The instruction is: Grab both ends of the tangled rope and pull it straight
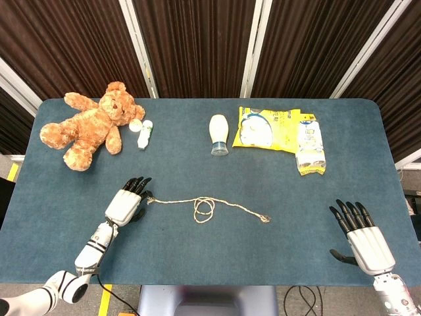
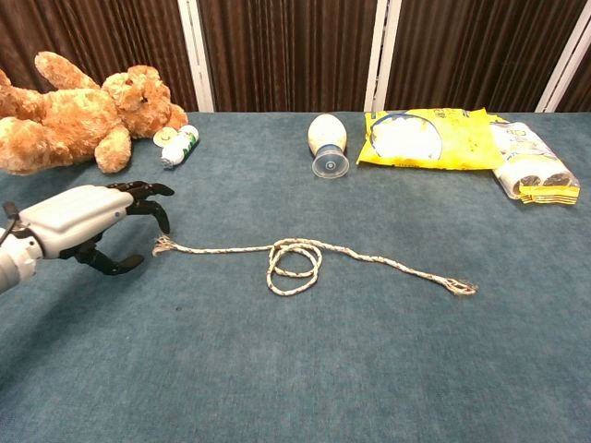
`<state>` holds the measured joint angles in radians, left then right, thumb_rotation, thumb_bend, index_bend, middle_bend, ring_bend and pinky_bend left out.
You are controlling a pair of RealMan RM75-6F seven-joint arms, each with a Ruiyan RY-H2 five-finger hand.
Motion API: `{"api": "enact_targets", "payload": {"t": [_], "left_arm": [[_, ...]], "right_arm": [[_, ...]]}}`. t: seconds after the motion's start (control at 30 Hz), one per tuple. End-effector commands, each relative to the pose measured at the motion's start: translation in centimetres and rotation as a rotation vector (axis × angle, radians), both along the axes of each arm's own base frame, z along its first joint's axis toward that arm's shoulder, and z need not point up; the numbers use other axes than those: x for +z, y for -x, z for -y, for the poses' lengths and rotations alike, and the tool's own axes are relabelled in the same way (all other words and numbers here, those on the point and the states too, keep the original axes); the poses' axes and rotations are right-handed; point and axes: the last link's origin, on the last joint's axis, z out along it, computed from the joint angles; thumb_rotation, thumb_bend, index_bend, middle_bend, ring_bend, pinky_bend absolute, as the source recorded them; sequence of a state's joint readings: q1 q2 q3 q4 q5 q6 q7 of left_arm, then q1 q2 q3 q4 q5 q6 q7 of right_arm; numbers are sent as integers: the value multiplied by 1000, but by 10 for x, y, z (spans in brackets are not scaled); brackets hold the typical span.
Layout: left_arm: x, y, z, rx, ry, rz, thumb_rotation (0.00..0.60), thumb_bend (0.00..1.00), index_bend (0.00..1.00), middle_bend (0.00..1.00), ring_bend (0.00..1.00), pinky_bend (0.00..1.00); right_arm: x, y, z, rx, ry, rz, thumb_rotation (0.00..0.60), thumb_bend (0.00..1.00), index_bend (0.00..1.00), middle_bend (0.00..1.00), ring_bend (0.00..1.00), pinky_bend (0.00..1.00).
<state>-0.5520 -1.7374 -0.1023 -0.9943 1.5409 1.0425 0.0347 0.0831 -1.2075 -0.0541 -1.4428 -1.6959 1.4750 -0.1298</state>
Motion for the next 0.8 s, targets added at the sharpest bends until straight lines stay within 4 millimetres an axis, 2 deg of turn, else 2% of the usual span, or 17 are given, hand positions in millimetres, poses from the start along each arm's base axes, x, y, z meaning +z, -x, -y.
{"api": "enact_targets", "payload": {"t": [0.03, 0.13, 0.4, 0.8], "left_arm": [[-7, -7, -5, -17, -11, 7, 600, 413, 340, 61, 0, 130], [-11, -11, -10, -15, -16, 6, 600, 413, 348, 64, 0, 133], [-19, -11, -15, -10, -15, -11, 600, 414, 465, 82, 0, 143], [-23, -8, -20, 4, -13, -26, 600, 414, 515, 95, 0, 144]], "right_arm": [[0, 0, 0, -3, -1, -1, 456, 256, 0, 0, 0, 0], [-1, 1, 1, -5, -4, -4, 456, 255, 0, 0, 0, 0], [0, 2, 3, -14, 1, -6, 456, 256, 0, 0, 0, 0], [0, 2, 3, -17, 1, -8, 456, 256, 0, 0, 0, 0]]}}
